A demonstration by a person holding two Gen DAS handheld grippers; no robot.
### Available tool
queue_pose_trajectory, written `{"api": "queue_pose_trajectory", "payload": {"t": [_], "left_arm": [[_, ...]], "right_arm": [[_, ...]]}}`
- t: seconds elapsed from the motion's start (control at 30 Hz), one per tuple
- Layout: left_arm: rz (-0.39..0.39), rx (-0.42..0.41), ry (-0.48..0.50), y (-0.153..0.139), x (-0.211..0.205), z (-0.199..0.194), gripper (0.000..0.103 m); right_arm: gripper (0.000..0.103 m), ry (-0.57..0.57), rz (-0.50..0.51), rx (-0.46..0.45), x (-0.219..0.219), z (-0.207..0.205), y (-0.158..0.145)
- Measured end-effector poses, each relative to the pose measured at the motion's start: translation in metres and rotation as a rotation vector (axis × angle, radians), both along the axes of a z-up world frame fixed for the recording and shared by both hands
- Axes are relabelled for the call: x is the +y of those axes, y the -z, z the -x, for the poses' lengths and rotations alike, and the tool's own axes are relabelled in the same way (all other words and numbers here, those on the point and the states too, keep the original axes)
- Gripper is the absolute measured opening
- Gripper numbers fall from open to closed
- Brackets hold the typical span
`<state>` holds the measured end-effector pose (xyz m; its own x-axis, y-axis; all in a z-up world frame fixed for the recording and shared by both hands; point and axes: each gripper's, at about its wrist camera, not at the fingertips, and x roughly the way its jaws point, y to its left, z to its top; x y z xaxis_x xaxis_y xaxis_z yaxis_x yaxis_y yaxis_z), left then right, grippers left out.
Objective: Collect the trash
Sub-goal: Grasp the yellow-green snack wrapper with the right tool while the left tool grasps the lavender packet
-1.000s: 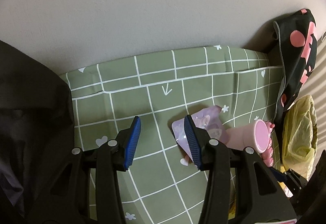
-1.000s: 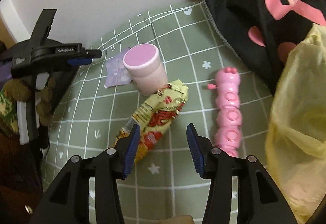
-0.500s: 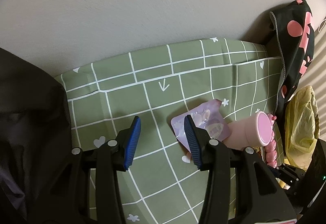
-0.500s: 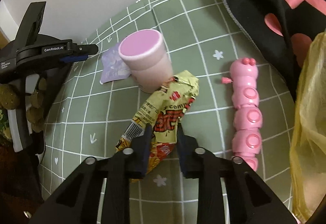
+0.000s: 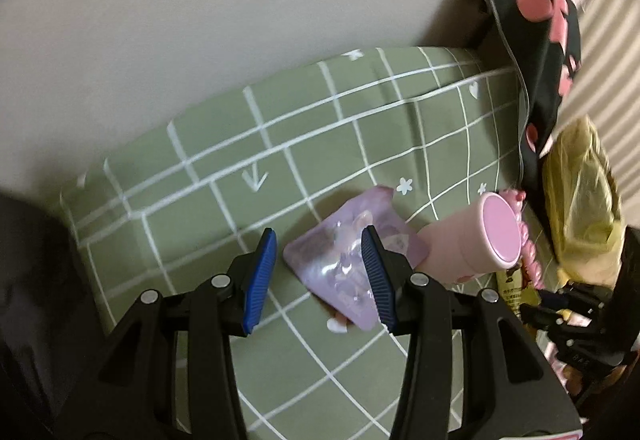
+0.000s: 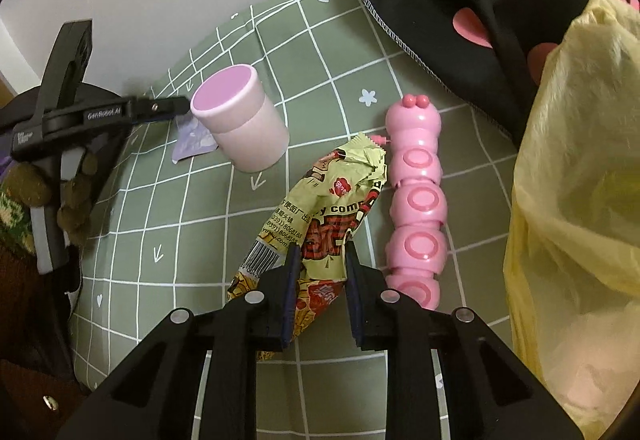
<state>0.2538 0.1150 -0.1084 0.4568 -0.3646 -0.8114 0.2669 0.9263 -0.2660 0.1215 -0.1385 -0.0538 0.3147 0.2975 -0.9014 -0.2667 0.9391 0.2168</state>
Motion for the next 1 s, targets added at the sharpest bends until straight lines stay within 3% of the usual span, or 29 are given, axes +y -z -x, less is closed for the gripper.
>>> {"api": "queue_pose_trajectory", "payload": {"t": [0.3, 0.37, 0.43, 0.47, 0.63, 1.0], "left_arm": [[-0.106, 0.006, 0.189, 0.001, -0.032, -0.025, 0.041], [-0.114, 0.031, 0.21, 0.0, -0.036, -0.026, 0.033], [-0.119, 0.044, 0.22, -0.001, -0.04, -0.024, 0.012], [-0.131, 0.045, 0.223, -0.001, -0.043, -0.022, 0.01], [-0.181, 0.018, 0.187, -0.001, -0.052, -0.006, 0.003], [-0.089, 0.019, 0.041, -0.009, -0.033, 0.032, 0.001]], "right_arm": [[0.021, -0.016, -0.022, 0.014, 0.001, -0.007, 0.006], [0.021, -0.025, -0.019, 0.013, 0.0, -0.008, 0.004], [0.021, -0.034, -0.013, 0.013, 0.0, -0.008, 0.003], [0.021, -0.035, -0.012, 0.014, 0.0, -0.008, 0.003], [0.021, -0.035, -0.012, 0.022, 0.002, -0.007, 0.004], [0.021, -0.069, 0.006, -0.014, 0.012, -0.005, -0.008]]}}
